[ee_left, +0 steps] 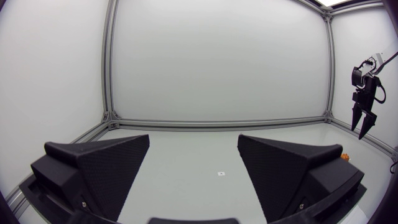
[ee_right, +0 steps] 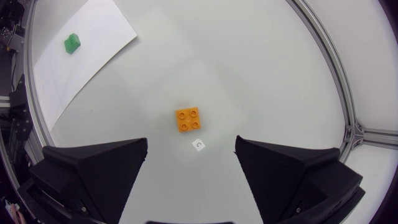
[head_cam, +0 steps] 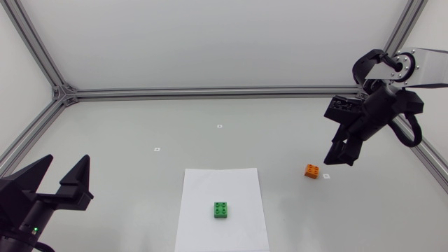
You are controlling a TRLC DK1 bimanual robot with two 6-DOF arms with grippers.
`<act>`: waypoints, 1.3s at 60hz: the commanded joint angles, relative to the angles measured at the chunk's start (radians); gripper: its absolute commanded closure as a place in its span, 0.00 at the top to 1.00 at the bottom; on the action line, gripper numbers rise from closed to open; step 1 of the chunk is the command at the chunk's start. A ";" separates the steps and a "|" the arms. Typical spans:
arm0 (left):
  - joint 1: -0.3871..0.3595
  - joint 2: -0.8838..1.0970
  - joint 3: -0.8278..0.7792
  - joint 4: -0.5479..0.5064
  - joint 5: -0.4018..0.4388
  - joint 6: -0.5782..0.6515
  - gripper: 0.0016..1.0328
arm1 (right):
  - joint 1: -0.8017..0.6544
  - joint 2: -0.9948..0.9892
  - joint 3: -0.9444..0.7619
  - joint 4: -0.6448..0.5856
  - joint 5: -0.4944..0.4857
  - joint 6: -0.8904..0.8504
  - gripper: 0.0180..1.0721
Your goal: Pick up the orange 2x2 brick with the right arm and stack it on top of the green 2x2 brick in the center
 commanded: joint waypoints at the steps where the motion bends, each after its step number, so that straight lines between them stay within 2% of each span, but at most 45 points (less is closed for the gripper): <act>1: 0.005 -0.008 -0.041 -0.015 0.004 0.013 0.96 | 0.007 0.041 0.026 -0.014 -0.016 -0.031 0.95; 7: 0.005 -0.008 -0.041 -0.015 0.004 0.013 0.96 | 0.011 0.073 0.034 -0.029 -0.023 -0.056 0.95; 14: 0.005 -0.008 -0.041 -0.014 0.004 0.013 0.96 | 0.022 0.156 0.062 -0.109 -0.023 -0.080 0.95; 48: 0.005 -0.008 -0.041 -0.015 0.004 0.013 0.96 | 0.046 0.271 0.034 0.078 0.056 -0.123 0.95; 78: 0.005 -0.008 -0.041 -0.014 0.004 0.013 0.96 | 0.062 0.332 0.000 0.130 0.081 -0.165 0.92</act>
